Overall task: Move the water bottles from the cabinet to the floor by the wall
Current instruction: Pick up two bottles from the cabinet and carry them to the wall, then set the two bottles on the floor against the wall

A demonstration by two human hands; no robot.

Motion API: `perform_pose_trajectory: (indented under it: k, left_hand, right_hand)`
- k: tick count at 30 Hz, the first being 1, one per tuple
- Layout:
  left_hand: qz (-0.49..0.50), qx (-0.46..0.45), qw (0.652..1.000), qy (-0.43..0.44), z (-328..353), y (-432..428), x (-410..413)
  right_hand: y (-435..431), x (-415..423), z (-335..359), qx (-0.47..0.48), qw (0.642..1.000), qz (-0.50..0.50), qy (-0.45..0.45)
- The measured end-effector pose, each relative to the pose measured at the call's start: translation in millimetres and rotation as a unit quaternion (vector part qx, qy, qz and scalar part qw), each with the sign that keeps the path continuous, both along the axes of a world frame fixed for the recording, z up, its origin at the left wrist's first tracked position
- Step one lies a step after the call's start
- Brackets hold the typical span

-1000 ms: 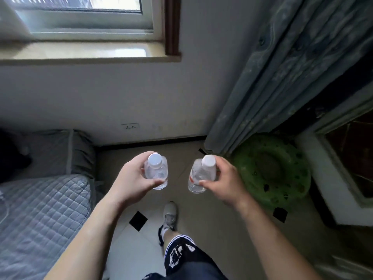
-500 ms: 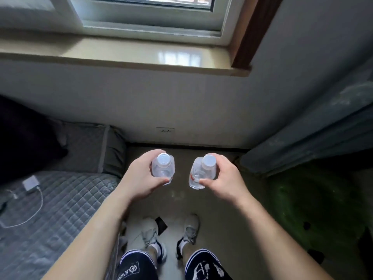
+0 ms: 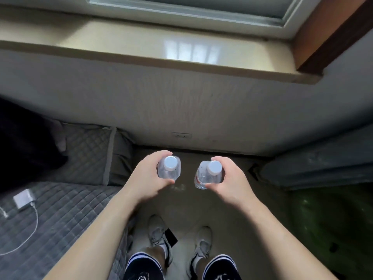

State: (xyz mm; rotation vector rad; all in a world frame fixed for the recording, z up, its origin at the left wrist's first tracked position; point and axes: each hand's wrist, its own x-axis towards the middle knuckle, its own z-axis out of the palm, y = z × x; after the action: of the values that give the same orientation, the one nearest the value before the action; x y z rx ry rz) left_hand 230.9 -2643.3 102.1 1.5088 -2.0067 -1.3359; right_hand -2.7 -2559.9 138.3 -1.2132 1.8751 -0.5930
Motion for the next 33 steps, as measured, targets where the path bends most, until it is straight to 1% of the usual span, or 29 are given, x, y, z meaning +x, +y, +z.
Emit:
perform_pose_trajectory:
  k: [6, 13, 15, 17, 20, 22, 24, 26, 30, 33]
  left_hand:
    - [-0.009, 0.004, 1.000, -0.017, -62.4, -44.4, 4.3]
    - [0.049, 0.015, 0.998, 0.021, -189.7, -88.3, -8.1]
    - [0.032, -0.005, 0.999, 0.024, -224.7, -98.7, -7.4]
    - [0.011, -0.017, 1.000, 0.015, -261.0, -110.1, -3.4]
    - [0.017, -0.017, 1.000, 0.011, -320.3, -127.1, 5.9]
    - [0.010, -0.024, 1.000, 0.008, -356.0, -138.1, 7.7]
    - [0.008, -0.022, 1.000, 0.020, -390.9, -149.3, 6.2]
    - [0.005, -0.023, 0.999, 0.026, -425.8, -159.4, 2.7]
    - [0.008, -0.034, 0.999, 0.020, -486.7, -174.0, 0.3]
    - [-0.003, -0.023, 1.000, 0.019, -512.9, -184.7, 3.2]
  right_hand:
    - [-50.2, 7.8, -61.0, 0.014, 1.000, 0.002, 0.013]
    - [-107.7, 10.4, -199.3, 0.003, 1.000, 0.021, 0.002]
    - [-120.3, 11.7, -244.3, -0.015, 0.999, 0.033, -0.007]
    - [-132.8, 11.0, -289.1, -0.031, 0.998, 0.052, 0.007]
    - [-150.4, 7.9, -346.8, -0.027, 0.997, 0.063, 0.020]
    - [-161.2, 6.8, -381.7, -0.022, 0.995, 0.089, 0.037]
    - [-172.3, 6.1, -420.6, -0.025, 0.992, 0.108, 0.051]
    - [-183.1, 4.7, -457.2, -0.027, 0.992, 0.107, 0.059]
    - [-195.7, 2.3, -517.3, -0.036, 0.992, 0.110, 0.044]
    - [-200.9, 0.7, -548.9, -0.043, 0.993, 0.108, 0.037]
